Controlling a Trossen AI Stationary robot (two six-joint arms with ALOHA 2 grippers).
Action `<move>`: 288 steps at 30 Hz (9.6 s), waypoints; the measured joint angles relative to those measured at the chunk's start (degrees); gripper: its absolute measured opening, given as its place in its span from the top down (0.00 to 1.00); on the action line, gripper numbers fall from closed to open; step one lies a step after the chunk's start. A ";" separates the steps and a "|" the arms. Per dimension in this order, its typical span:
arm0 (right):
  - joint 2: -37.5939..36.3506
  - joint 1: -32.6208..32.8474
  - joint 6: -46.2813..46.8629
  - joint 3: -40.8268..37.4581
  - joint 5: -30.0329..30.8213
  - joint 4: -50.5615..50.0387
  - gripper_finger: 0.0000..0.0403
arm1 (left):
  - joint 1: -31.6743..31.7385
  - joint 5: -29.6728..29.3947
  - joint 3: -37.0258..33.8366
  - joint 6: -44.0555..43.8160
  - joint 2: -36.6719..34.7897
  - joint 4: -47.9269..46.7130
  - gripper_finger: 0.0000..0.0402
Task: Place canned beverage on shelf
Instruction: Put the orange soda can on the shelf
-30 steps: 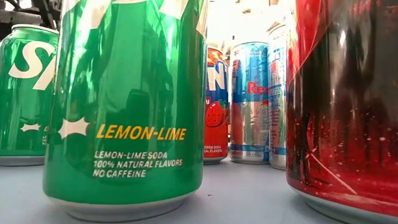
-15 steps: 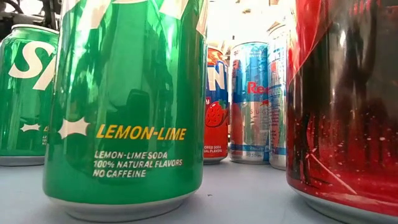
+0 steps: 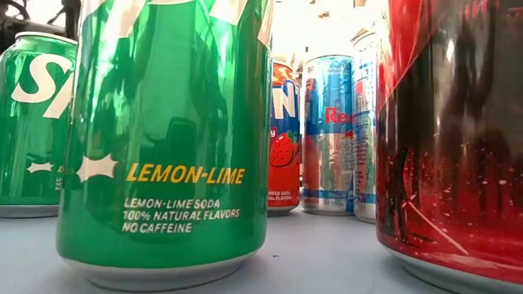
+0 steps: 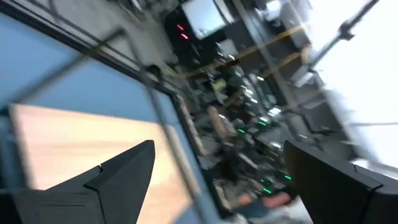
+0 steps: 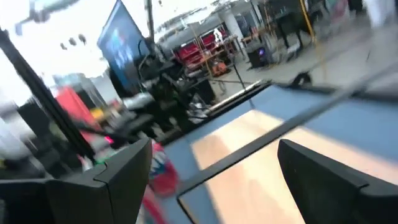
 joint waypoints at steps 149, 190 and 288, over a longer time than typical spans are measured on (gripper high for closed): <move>0.07 -0.35 13.61 0.00 -0.28 -3.74 0.14 | 4.07 50.55 67.89 33.05 87.38 -57.80 0.30; 0.07 -0.35 10.55 0.00 -0.26 -3.74 0.14 | 2.47 45.73 67.63 21.78 87.79 -61.63 0.35; 0.07 -0.35 10.75 0.00 1.49 -3.65 0.14 | 46.12 50.97 87.01 108.02 95.69 -82.00 0.31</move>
